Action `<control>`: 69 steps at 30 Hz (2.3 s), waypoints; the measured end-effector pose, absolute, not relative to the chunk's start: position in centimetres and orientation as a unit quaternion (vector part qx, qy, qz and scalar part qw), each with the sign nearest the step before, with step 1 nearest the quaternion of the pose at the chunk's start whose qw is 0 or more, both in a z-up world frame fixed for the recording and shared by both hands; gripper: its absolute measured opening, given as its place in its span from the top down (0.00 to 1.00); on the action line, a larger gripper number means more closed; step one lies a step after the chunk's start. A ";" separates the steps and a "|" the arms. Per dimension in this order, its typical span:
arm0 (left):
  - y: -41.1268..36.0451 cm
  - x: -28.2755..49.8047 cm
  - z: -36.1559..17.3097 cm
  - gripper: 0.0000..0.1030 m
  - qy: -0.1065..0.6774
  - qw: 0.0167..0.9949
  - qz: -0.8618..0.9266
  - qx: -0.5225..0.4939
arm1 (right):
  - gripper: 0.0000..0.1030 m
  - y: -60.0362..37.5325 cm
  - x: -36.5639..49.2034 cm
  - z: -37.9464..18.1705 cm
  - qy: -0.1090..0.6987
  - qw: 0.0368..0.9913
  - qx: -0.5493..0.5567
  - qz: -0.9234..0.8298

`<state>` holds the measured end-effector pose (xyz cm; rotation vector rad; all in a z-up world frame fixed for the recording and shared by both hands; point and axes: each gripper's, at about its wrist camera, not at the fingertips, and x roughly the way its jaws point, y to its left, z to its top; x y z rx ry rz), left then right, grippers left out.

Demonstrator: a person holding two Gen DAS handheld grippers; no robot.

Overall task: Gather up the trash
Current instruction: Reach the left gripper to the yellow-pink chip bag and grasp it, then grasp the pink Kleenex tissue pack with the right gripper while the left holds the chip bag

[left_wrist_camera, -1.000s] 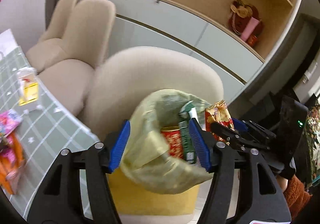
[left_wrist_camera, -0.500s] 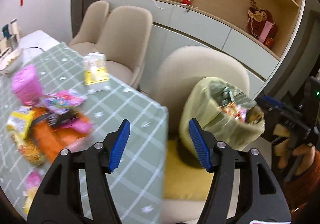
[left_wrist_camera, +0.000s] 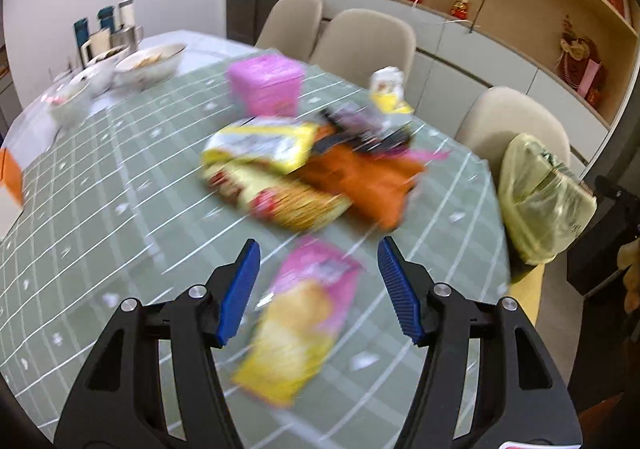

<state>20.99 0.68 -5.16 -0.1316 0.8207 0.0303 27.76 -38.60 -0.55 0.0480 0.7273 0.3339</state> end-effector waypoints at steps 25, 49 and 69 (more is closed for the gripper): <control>2.1 20.9 -10.0 0.94 0.462 0.878 -0.074 -0.100 | 0.42 -28.1 17.5 -2.2 0.392 0.906 -0.046 0.150; 5.5 22.5 -2.1 0.94 0.393 0.904 -0.043 -0.166 | 0.56 -20.7 30.4 -0.2 0.346 0.894 -0.057 0.280; 11.5 27.1 -5.5 0.94 0.408 0.888 -0.036 -0.207 | 0.58 -12.9 44.7 -10.5 0.493 0.846 0.101 0.178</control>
